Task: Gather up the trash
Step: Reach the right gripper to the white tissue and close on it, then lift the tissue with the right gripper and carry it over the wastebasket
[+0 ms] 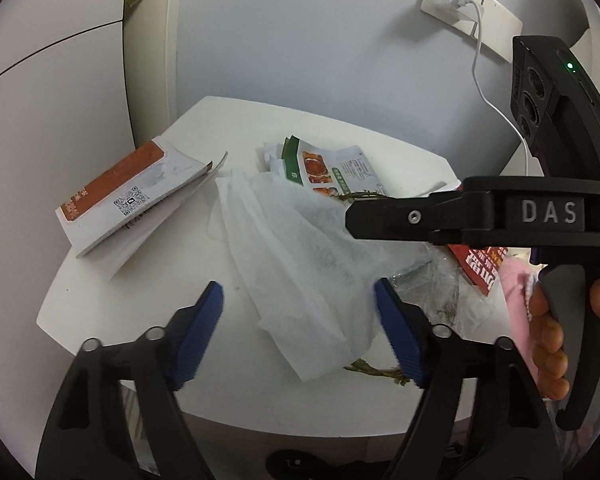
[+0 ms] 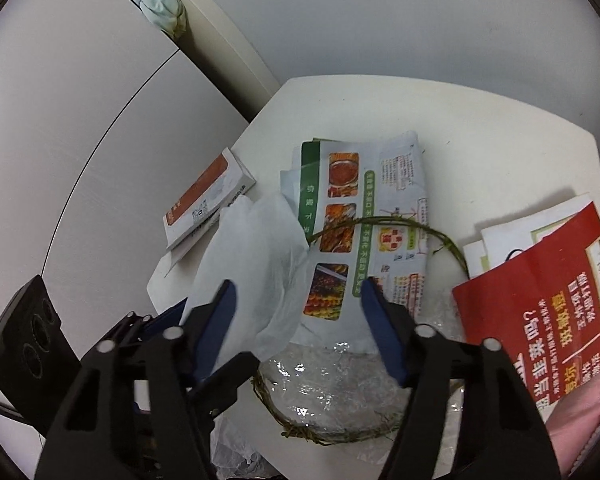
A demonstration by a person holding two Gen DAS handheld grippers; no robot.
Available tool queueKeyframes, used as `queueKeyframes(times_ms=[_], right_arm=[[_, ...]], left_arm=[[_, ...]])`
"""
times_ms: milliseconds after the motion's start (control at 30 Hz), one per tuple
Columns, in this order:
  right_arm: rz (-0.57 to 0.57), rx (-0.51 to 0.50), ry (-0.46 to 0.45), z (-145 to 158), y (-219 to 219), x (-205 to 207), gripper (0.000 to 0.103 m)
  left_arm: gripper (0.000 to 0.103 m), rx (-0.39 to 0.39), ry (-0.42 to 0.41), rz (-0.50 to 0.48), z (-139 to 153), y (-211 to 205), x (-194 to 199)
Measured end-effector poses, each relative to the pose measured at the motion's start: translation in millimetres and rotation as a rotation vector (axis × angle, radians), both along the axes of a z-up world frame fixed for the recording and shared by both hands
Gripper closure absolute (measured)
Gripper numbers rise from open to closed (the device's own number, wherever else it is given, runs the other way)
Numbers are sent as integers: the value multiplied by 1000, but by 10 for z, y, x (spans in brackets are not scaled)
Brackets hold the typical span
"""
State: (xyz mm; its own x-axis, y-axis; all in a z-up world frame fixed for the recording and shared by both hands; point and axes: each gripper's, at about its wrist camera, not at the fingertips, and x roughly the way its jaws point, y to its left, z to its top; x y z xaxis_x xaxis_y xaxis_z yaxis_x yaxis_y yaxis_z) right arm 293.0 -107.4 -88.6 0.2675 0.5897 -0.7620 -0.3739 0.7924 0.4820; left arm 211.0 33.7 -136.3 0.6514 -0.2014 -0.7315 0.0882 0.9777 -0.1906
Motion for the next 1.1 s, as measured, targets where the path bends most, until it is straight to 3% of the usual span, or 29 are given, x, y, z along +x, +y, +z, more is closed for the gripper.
queueKeyframes(times_ms=[67, 200, 300, 367, 500, 800, 1100], right_arm=[[10, 5, 4, -9, 7, -9, 56], [31, 11, 5, -19, 29, -41, 75], [50, 17, 6, -15, 51, -72, 83], [60, 17, 4, -17, 82, -85, 88], [66, 18, -14, 2, 113, -107, 99], [83, 59, -47, 190, 71, -227, 100], [105, 94, -101, 554, 12, -484, 100]], left_arm=[[46, -18, 4, -10, -20, -3, 6], [56, -27, -2, -21, -30, -29, 2], [67, -26, -9, -32, -27, -47, 1], [82, -30, -10, -36, -15, -58, 9], [95, -30, -14, -42, 9, -70, 11], [98, -15, -55, -41, 187, -122, -86], [98, 9, -111, -27, 565, -141, -337]])
